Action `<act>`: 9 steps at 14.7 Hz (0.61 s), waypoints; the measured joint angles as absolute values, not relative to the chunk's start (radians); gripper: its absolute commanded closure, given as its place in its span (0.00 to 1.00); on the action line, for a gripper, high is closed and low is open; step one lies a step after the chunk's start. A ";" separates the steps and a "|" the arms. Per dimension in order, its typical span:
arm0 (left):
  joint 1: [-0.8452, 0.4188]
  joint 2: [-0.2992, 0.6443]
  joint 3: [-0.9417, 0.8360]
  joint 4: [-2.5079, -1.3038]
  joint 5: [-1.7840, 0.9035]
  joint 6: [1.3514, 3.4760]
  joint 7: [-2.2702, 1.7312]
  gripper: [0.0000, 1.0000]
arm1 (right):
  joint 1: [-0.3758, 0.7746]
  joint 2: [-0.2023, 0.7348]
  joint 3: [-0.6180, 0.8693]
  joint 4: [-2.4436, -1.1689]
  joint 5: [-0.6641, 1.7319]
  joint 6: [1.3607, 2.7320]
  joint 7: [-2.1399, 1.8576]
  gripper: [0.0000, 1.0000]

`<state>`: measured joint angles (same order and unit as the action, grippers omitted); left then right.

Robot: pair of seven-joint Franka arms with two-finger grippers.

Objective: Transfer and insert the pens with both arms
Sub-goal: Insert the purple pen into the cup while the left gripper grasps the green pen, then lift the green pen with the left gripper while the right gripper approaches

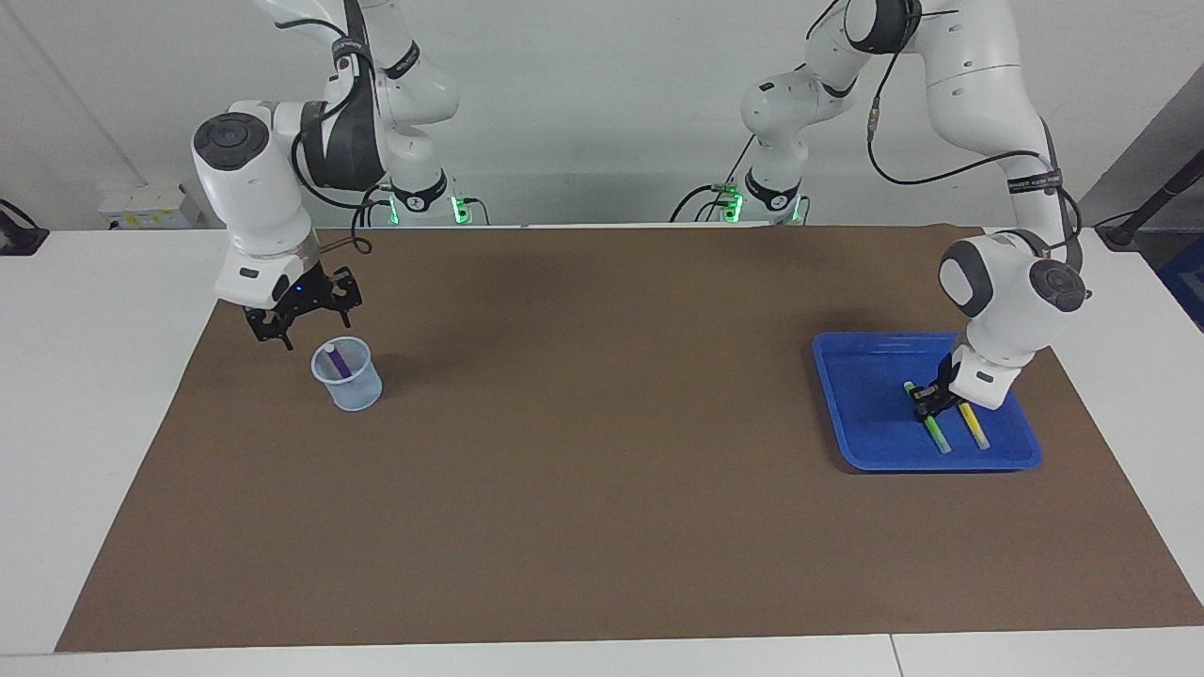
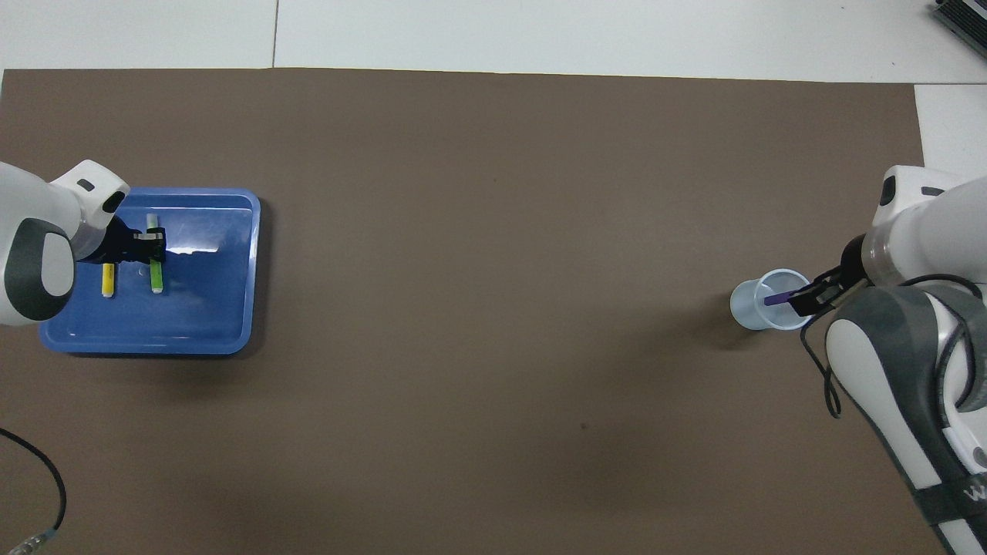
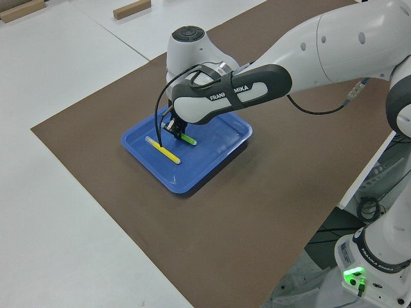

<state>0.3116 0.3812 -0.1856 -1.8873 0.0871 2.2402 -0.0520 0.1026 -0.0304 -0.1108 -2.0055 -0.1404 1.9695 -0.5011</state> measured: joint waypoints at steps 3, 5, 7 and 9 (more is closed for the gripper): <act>0.310 0.378 -0.190 -1.833 0.086 2.136 -0.082 1.00 | 0.103 -0.043 -0.111 -1.989 -0.140 1.951 -0.501 0.06; 0.310 0.365 -0.195 -1.798 0.067 2.080 -0.127 1.00 | 0.103 -0.055 -0.110 -1.973 -0.138 1.920 -0.501 0.06; 0.309 0.338 -0.197 -1.786 0.009 2.043 -0.161 1.00 | 0.103 -0.063 -0.110 -1.943 -0.132 1.878 -0.501 0.06; 0.309 0.301 -0.198 -1.785 -0.025 1.996 -0.205 1.00 | 0.103 -0.067 -0.110 -1.906 -0.118 1.836 -0.501 0.02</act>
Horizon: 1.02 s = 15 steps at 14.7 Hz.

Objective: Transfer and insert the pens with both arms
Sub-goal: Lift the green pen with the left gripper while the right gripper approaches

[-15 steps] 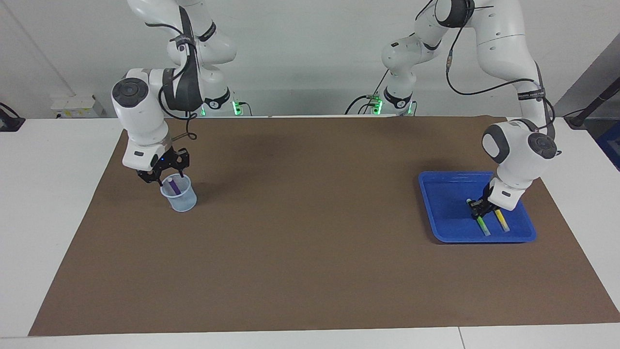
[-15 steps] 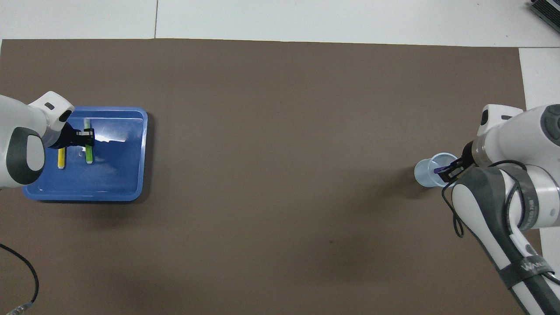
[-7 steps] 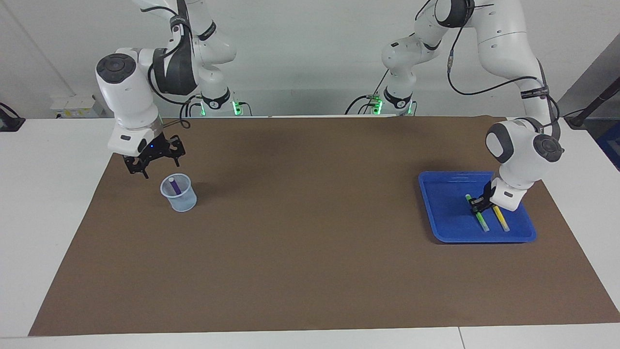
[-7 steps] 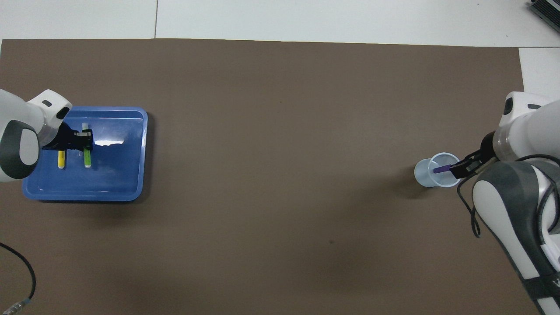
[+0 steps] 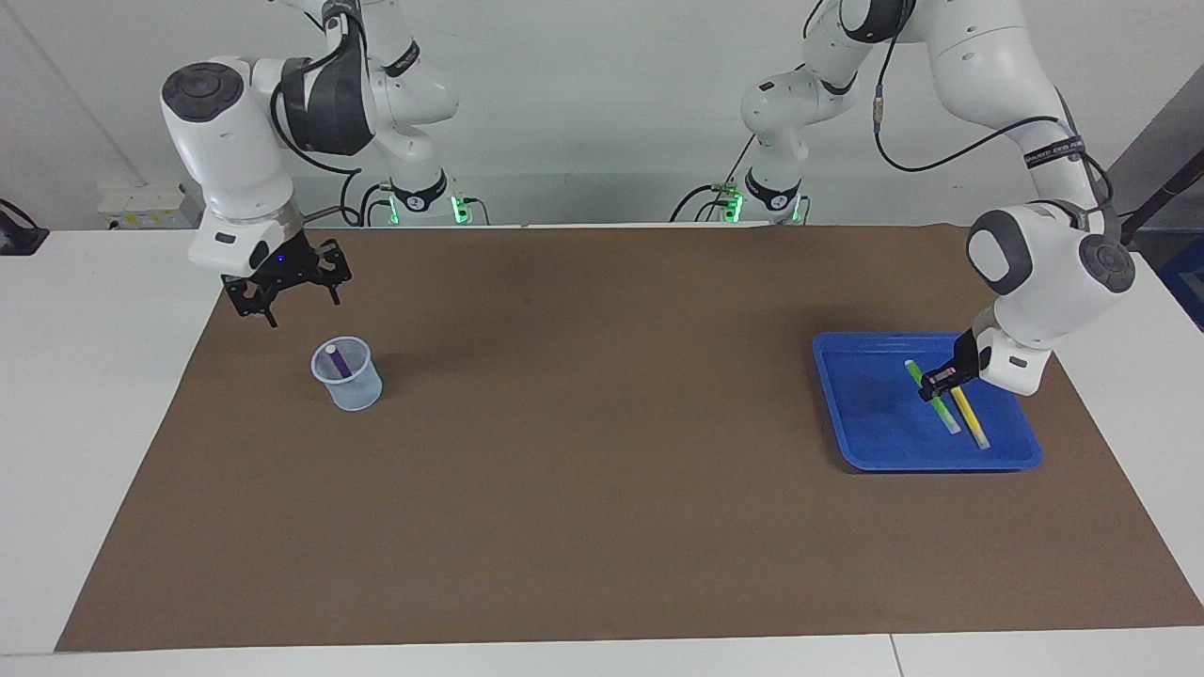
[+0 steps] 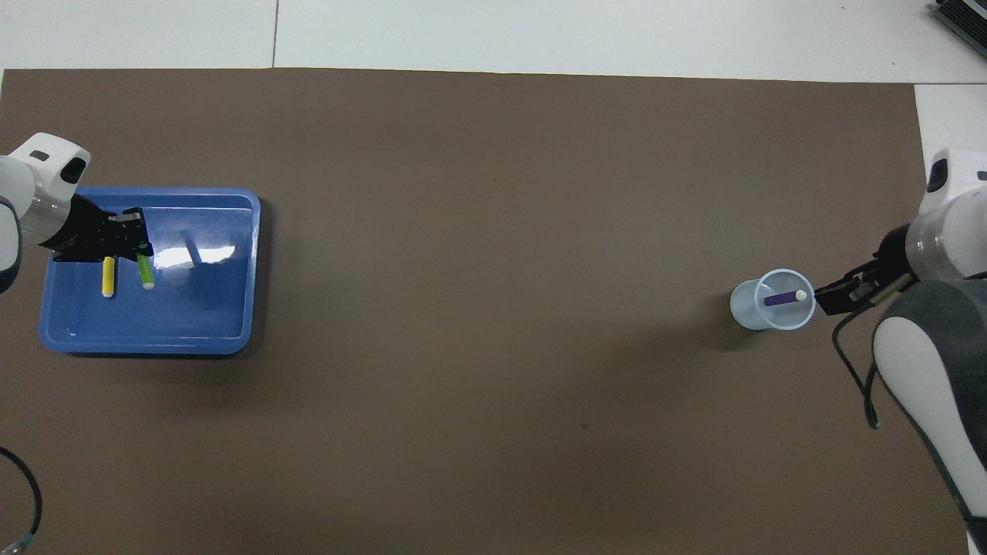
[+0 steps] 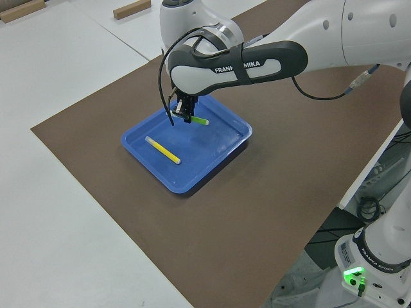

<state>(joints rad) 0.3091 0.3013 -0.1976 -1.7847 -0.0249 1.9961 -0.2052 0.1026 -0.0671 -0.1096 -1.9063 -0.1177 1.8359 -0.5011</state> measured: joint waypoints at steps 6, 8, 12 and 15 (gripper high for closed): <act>0.257 0.240 -0.213 -1.785 -0.090 1.914 -0.446 1.00 | 0.103 -0.071 -0.109 -1.825 -0.045 1.753 -0.480 0.01; 0.211 0.234 -0.215 -1.785 -0.140 1.912 -0.555 1.00 | 0.103 -0.077 -0.107 -1.816 -0.039 1.743 -0.455 0.01; 0.136 0.222 -0.218 -1.785 -0.258 1.912 -0.718 1.00 | 0.103 -0.087 -0.103 -1.796 0.003 1.711 -0.393 0.01; 0.085 0.207 -0.219 -1.785 -0.298 1.912 -0.837 1.00 | 0.103 -0.088 -0.101 -1.772 0.045 1.685 -0.338 0.01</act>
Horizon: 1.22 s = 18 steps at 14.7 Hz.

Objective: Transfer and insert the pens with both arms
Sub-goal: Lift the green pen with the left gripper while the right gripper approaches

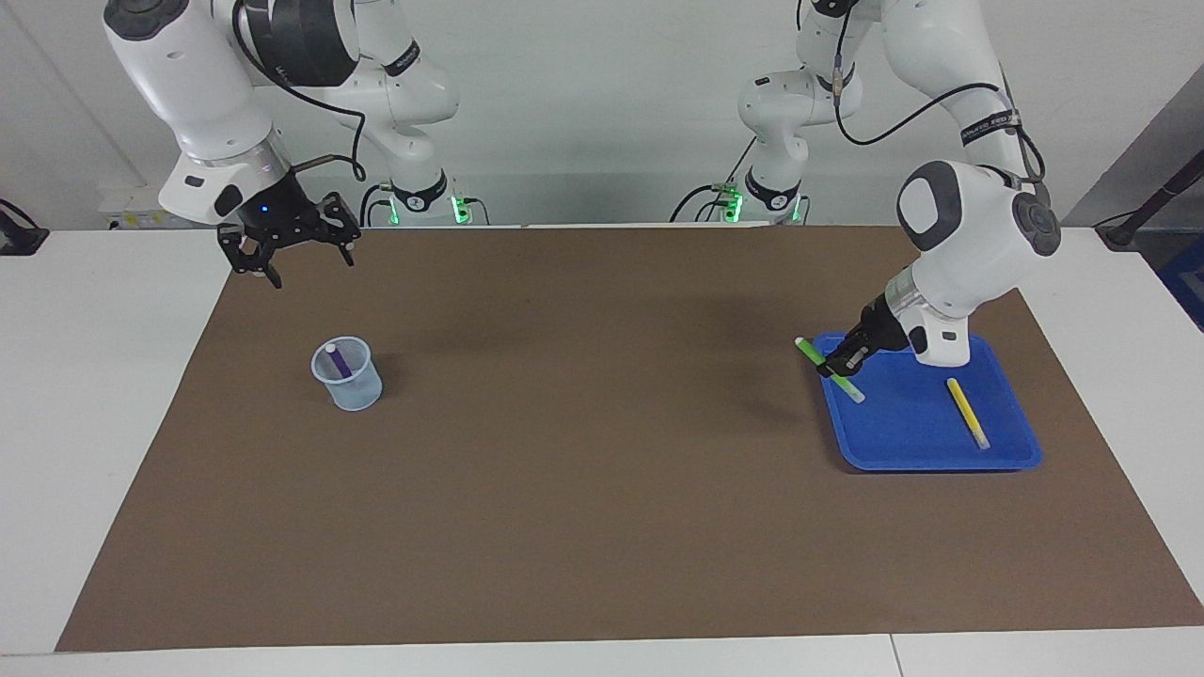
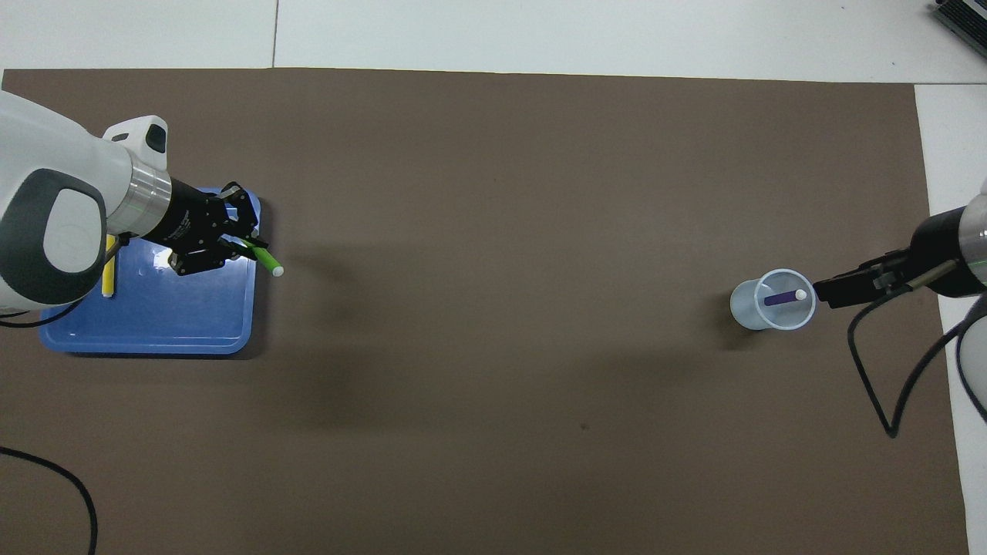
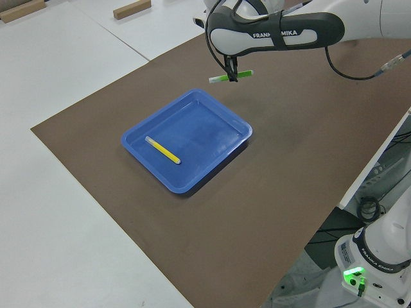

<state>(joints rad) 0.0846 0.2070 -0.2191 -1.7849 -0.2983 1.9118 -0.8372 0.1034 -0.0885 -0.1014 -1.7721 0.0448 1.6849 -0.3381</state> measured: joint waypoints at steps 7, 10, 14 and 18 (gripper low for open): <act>-0.052 0.177 -0.221 -1.785 -0.440 1.934 -1.091 1.00 | 0.110 -0.093 -0.100 -1.767 0.215 1.684 -0.230 0.01; -0.115 0.171 -0.221 -1.785 -0.480 1.993 -1.226 1.00 | 0.112 -0.093 -0.098 -1.767 0.295 1.684 -0.182 0.01; -0.215 0.171 -0.222 -1.793 -0.500 2.134 -1.421 1.00 | 0.140 -0.093 -0.092 -1.767 0.408 1.698 -0.101 0.01; -0.269 0.171 -0.222 -1.797 -0.561 2.173 -1.492 1.00 | 0.203 -0.093 -0.086 -1.769 0.475 1.766 -0.022 0.01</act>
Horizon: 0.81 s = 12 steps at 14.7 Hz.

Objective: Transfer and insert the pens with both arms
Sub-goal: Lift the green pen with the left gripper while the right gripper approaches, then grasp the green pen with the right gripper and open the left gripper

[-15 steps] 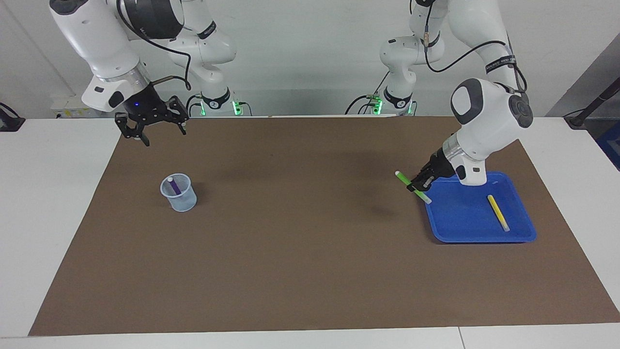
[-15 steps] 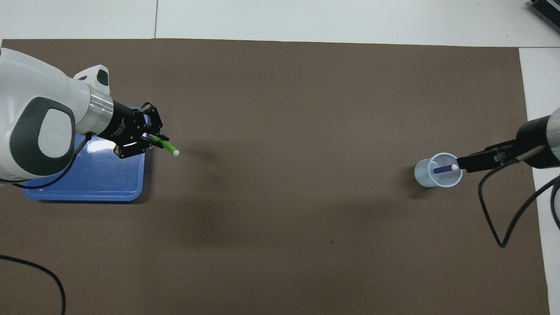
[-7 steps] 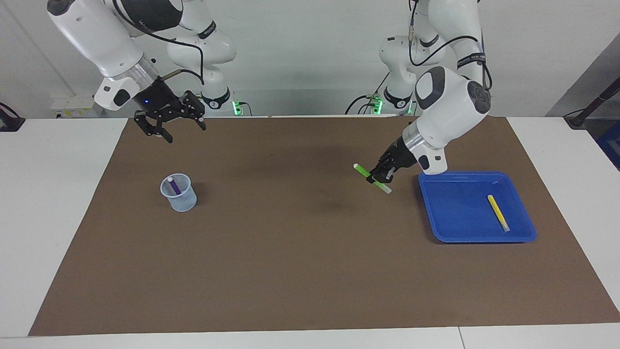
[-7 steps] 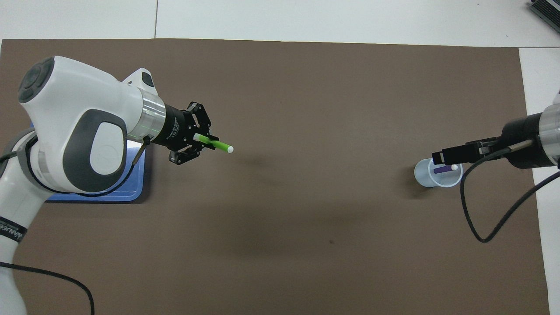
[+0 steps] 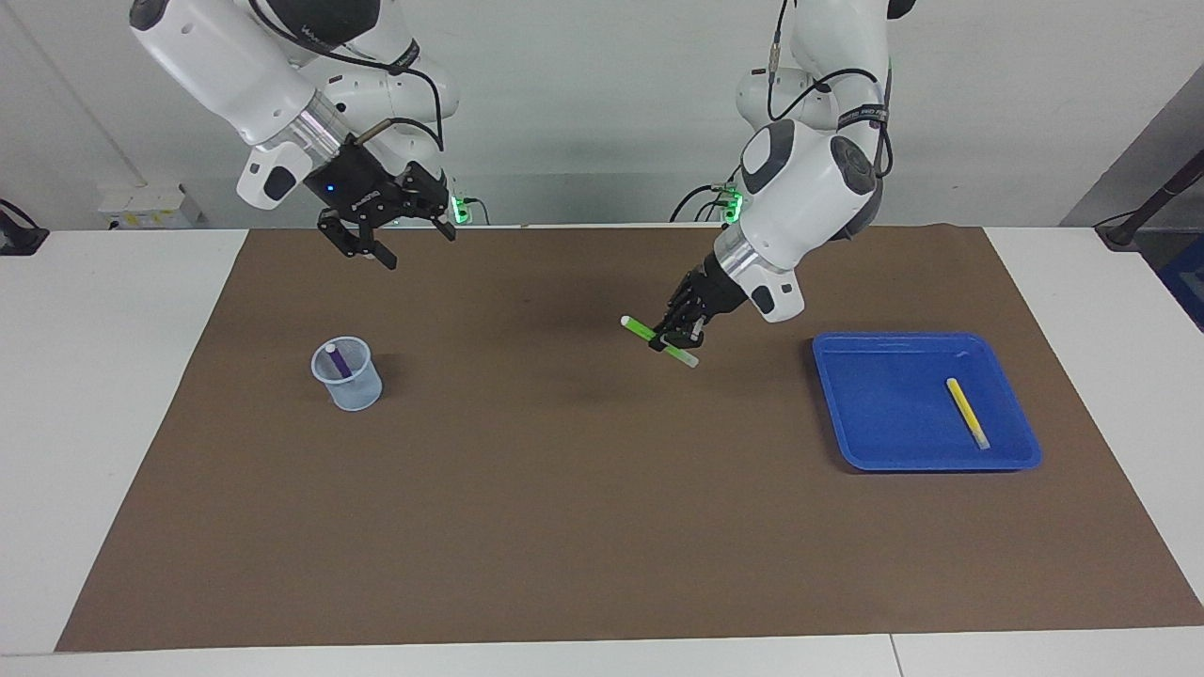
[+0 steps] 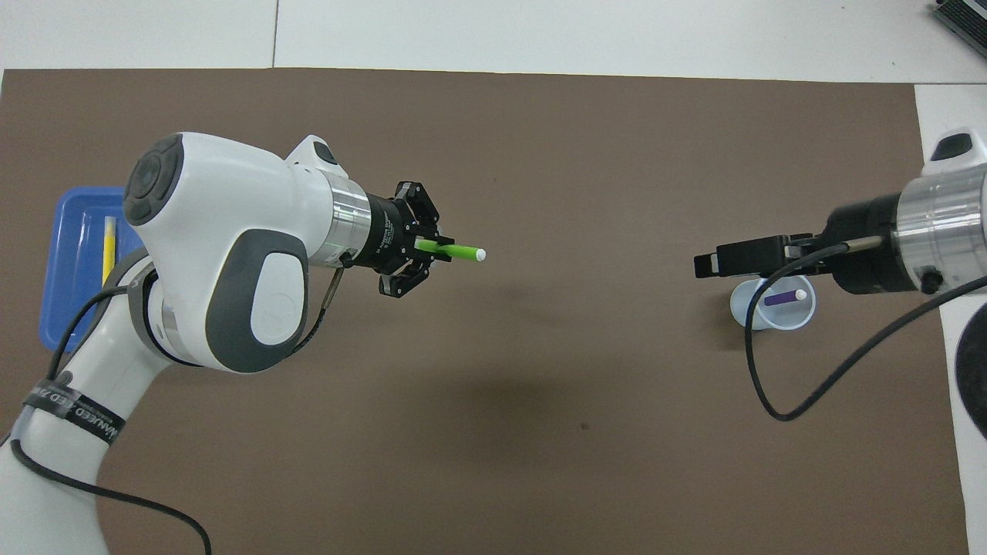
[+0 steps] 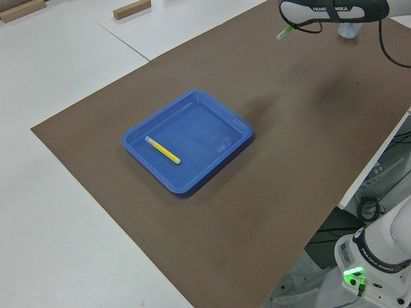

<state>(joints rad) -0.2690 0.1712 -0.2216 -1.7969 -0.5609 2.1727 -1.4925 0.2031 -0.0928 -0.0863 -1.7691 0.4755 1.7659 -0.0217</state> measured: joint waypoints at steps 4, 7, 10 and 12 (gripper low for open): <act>-0.326 0.172 -0.222 -1.798 -0.568 2.240 -1.584 1.00 | 0.238 -0.092 -0.085 -1.789 0.528 1.830 0.002 0.01; -0.376 0.172 -0.223 -1.797 -0.569 2.308 -1.662 1.00 | 0.254 -0.090 -0.083 -1.820 0.577 1.888 0.002 0.01; -0.430 0.170 -0.224 -1.795 -0.570 2.375 -1.730 1.00 | 0.292 -0.083 -0.081 -1.846 0.583 1.949 0.003 0.01; -0.455 0.170 -0.224 -1.794 -0.570 2.408 -1.767 1.00 | 0.315 -0.078 -0.079 -1.860 0.583 1.986 0.004 0.02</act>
